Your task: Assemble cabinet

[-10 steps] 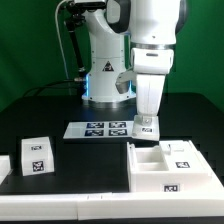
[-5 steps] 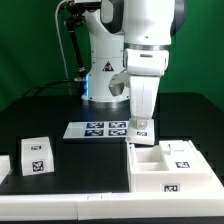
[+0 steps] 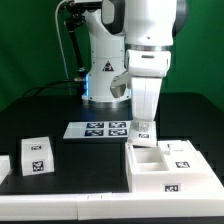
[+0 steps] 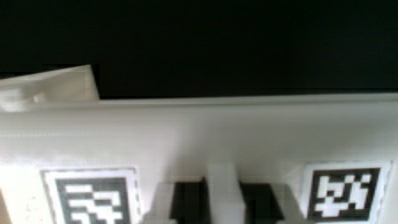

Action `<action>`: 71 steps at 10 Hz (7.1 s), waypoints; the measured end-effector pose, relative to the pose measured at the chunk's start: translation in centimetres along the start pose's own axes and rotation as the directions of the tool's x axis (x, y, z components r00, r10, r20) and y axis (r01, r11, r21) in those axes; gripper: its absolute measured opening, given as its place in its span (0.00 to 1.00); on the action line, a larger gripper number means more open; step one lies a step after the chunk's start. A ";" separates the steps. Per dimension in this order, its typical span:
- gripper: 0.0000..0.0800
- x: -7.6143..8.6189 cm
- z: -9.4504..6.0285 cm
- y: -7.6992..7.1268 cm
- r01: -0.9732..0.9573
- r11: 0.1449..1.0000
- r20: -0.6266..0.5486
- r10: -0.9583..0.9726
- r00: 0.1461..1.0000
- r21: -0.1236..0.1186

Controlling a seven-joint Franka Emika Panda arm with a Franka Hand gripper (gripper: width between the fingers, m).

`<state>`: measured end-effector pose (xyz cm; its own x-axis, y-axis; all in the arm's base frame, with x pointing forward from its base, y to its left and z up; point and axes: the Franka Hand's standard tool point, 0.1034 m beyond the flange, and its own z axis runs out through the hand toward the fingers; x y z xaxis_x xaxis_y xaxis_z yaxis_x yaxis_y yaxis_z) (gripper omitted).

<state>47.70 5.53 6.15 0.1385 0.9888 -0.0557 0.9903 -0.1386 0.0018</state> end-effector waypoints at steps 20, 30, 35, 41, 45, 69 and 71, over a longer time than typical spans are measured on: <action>0.09 -0.9 0.4 -0.8 0.073 0.996 0.028 -0.074 0.997 0.055; 0.09 -0.5 0.8 -1.4 0.071 0.997 0.001 -0.071 0.998 0.018; 0.09 -0.2 1.0 -1.9 0.062 0.996 -0.038 -0.064 0.997 -0.058; 0.09 -0.2 0.6 -0.8 0.062 0.996 -0.031 -0.064 0.997 -0.061; 0.09 -0.4 0.9 -0.8 0.062 0.997 -0.030 -0.064 0.998 -0.054; 0.09 0.1 0.5 6.6 0.118 0.992 -0.002 -0.118 0.993 -0.054; 0.09 0.3 0.5 7.8 0.126 0.990 0.000 -0.126 0.992 -0.056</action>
Offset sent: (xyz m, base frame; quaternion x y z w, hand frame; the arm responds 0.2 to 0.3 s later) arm -0.0071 -0.0053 0.0023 -0.0096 -0.0187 -0.0143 0.9997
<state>55.49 4.68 5.68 0.0129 0.9984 -0.0558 0.9987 -0.0101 0.0509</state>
